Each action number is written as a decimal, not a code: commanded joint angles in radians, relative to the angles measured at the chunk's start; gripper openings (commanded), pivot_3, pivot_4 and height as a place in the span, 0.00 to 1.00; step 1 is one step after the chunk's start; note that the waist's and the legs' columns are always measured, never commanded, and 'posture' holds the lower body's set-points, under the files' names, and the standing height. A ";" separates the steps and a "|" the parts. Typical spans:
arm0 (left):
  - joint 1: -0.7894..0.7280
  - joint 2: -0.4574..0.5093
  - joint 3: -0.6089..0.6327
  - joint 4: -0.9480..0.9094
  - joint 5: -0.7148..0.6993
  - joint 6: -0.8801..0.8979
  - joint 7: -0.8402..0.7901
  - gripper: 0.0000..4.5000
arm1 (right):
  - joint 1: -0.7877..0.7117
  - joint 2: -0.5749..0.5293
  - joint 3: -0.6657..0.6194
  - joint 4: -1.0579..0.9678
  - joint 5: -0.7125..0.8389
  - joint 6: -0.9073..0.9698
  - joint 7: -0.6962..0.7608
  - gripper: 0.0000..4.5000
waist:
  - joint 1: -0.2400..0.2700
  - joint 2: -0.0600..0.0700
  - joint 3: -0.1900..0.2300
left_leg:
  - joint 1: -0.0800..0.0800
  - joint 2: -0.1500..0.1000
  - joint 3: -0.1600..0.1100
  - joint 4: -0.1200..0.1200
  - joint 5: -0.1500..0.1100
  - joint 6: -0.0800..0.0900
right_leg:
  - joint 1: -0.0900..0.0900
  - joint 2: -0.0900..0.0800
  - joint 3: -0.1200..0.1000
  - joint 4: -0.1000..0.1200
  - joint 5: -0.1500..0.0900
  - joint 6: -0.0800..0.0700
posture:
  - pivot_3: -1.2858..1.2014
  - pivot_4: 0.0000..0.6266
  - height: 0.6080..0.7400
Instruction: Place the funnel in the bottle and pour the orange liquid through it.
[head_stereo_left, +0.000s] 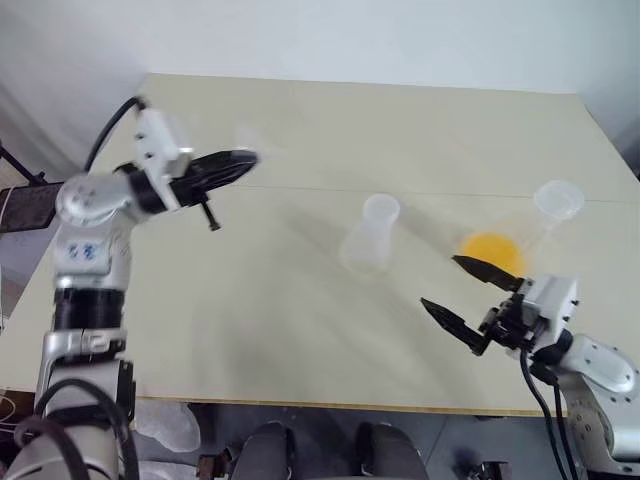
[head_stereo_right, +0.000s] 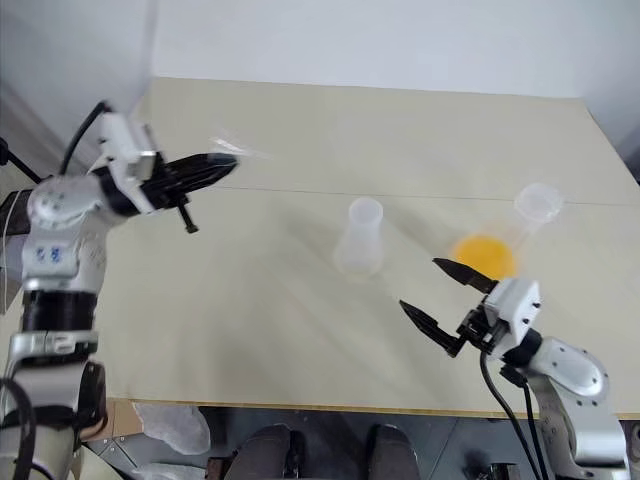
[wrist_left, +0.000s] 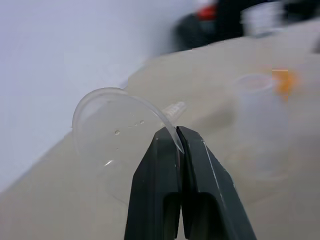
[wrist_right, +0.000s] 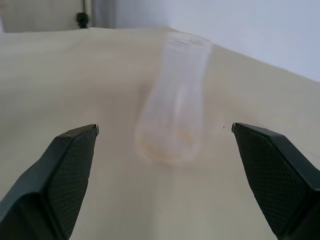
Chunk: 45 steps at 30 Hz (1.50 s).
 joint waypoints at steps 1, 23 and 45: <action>-0.114 -0.016 -0.077 0.090 0.068 -0.095 -0.112 0.01 | 0.038 0.027 -0.043 -0.031 -0.007 -0.048 -0.037 1.00 | -0.008 0.000 0.000 | 0.001 0.001 0.002 -0.001 0.000 0.000 | 0.000 0.000 0.001 0.000 0.000 0.000 | 0.52 0.24 1.00; -0.477 -0.217 -0.236 0.581 0.332 -0.408 -0.186 0.01 | 0.122 0.167 -0.026 -0.133 -0.028 -0.099 -0.223 1.00 | 0.000 0.000 0.000 | 0.000 0.001 0.003 0.000 0.000 0.000 | -0.002 0.001 0.003 0.000 0.000 0.000 | 0.52 0.24 1.00; -0.488 -0.295 -0.129 0.627 0.245 -0.294 -0.252 0.85 | 0.103 0.217 -0.017 -0.145 -0.014 -0.135 -0.294 1.00 | -0.002 0.000 0.000 | 0.000 0.001 0.003 0.000 0.000 0.000 | -0.002 0.001 0.003 0.000 0.000 0.000 | 0.52 0.24 1.00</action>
